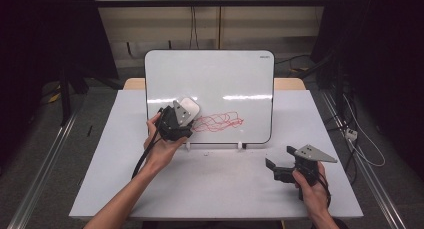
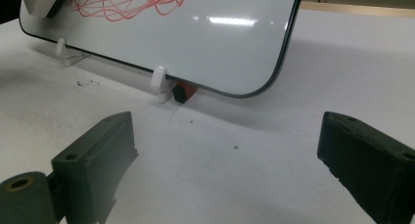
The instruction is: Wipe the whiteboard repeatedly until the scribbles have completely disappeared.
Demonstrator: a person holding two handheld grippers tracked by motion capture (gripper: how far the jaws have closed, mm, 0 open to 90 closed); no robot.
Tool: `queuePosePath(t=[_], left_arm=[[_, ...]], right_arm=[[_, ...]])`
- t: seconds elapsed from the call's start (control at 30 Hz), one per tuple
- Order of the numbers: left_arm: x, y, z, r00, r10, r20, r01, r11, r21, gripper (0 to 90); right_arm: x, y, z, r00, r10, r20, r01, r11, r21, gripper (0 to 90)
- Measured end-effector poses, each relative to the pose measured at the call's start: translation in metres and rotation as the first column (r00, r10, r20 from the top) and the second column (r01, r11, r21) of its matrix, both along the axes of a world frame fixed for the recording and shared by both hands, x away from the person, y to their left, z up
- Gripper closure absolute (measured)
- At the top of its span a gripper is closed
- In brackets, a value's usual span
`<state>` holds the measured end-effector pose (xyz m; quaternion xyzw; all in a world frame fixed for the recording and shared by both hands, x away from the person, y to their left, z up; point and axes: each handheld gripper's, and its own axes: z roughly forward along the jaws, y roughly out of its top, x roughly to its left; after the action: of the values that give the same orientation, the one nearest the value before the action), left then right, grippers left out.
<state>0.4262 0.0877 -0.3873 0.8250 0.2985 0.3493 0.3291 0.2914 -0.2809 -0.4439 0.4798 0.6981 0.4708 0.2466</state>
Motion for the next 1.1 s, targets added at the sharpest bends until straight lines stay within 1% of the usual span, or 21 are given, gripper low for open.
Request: queuePosePath(t=[0.03, 0.13, 0.17, 0.23, 0.3, 0.4, 0.43, 0.5, 0.53, 0.57, 0.63, 0.67, 0.8, 0.87, 0.9, 1.03, 1.07, 1.1], left_arm=[[0.000, 0.000, 0.000, 1.0000, 0.003, -0.002, -0.003, 1.0000, -0.008, 30.4], [0.000, -0.001, 0.000, 1.0000, 0.006, -0.004, -0.006, 1.0000, -0.007, 30.4], [0.000, -0.001, 0.000, 1.0000, 0.008, -0.001, -0.008, 1.0000, 0.001, 30.4], [-0.001, -0.003, 0.000, 0.9999, 0.010, 0.000, -0.010, 0.9999, -0.001, 30.5], [-0.002, -0.007, -0.001, 1.0000, 0.000, -0.003, 0.000, 0.9998, 0.019, 30.6], [-0.003, -0.010, -0.002, 1.0000, 0.002, 0.004, -0.002, 0.9998, 0.022, 30.6], [-0.003, -0.012, -0.002, 1.0000, -0.001, -0.001, 0.001, 0.9997, 0.026, 30.6], [-0.003, -0.013, -0.003, 1.0000, -0.003, 0.003, 0.003, 0.9997, 0.026, 30.6], [-0.003, -0.014, -0.002, 1.0000, -0.004, 0.001, 0.004, 0.9995, 0.032, 30.6], [-0.003, -0.015, -0.002, 1.0000, -0.006, -0.002, 0.007, 0.9996, 0.029, 30.6], [-0.004, -0.019, -0.002, 1.0000, -0.007, -0.002, 0.007, 0.9993, 0.036, 30.6], [-0.004, -0.024, -0.003, 0.9999, -0.015, -0.001, 0.015, 0.9990, 0.041, 30.6], [-0.006, -0.030, -0.004, 0.9997, -0.024, -0.001, 0.024, 0.9982, 0.055, 30.6], [-0.007, -0.033, -0.006, 0.9994, -0.032, 0.011, 0.032, 0.9978, 0.059, 30.6], [-0.008, -0.034, -0.006, 0.9994, -0.035, 0.008, 0.034, 0.9970, 0.070, 30.6], [-0.010, -0.037, -0.008, 0.9989, -0.046, 0.011, 0.045, 0.9964, 0.071, 30.6], [-0.011, -0.037, -0.009, 0.9990, -0.045, 0.009, 0.044, 0.9970, 0.063, 30.6], [-0.011, -0.037, -0.009, 0.9989, -0.045, 0.012, 0.044, 0.9969, 0.066, 30.6]], right_arm=[[0.000, 0.000, 0.000, 1.0000, 0.000, -0.001, 0.000, 1.000, 0.000, 7.2], [0.000, 0.000, 0.000, 1.0000, 0.000, -0.001, 0.000, 1.000, 0.000, 7.2], [0.000, 0.000, 0.000, 1.0000, 0.000, 0.000, 0.000, 1.000, 0.000, 7.2], [0.000, 0.000, 0.000, 1.0000, 0.001, 0.000, -0.001, 1.000, -0.002, 7.2], [0.000, 0.000, 0.000, 1.0000, 0.001, 0.000, -0.001, 1.000, -0.002, 7.2], [0.000, 0.000, 0.000, 1.0000, 0.001, 0.000, -0.001, 1.000, -0.001, 7.2], [0.000, 0.001, 0.000, 1.0000, 0.000, 0.000, 0.000, 1.000, -0.001, 7.2], [0.001, 0.001, 0.000, 1.0000, 0.000, 0.000, 0.000, 1.000, 0.000, 7.2], [0.001, 0.001, 0.000, 1.0000, 0.001, 0.001, -0.001, 1.000, -0.002, 7.3], [0.001, 0.001, 0.000, 1.0000, 0.001, 0.001, -0.001, 1.000, -0.003, 7.3], [0.001, 0.001, 0.000, 1.0000, 0.001, -0.001, -0.001, 1.000, -0.003, 7.2], [0.002, 0.002, 0.000, 1.0000, 0.003, -0.004, -0.003, 1.000, -0.002, 7.2], [0.002, 0.003, 0.000, 0.9999, 0.010, -0.005, -0.010, 1.000, -0.004, 7.3], [0.002, 0.002, 0.000, 0.9999, 0.009, -0.005, -0.009, 1.000, -0.005, 7.3], [0.002, 0.002, 0.000, 0.9999, 0.010, -0.004, -0.010, 1.000, -0.003, 7.3], [0.002, 0.002, 0.000, 1.0000, 0.008, -0.006, -0.008, 1.000, -0.002, 7.3], [0.002, 0.002, 0.000, 0.9999, 0.010, -0.003, -0.010, 1.000, -0.002, 7.3], [0.002, 0.002, 0.000, 0.9999, 0.010, -0.004, -0.010, 1.000, -0.004, 7.3]])
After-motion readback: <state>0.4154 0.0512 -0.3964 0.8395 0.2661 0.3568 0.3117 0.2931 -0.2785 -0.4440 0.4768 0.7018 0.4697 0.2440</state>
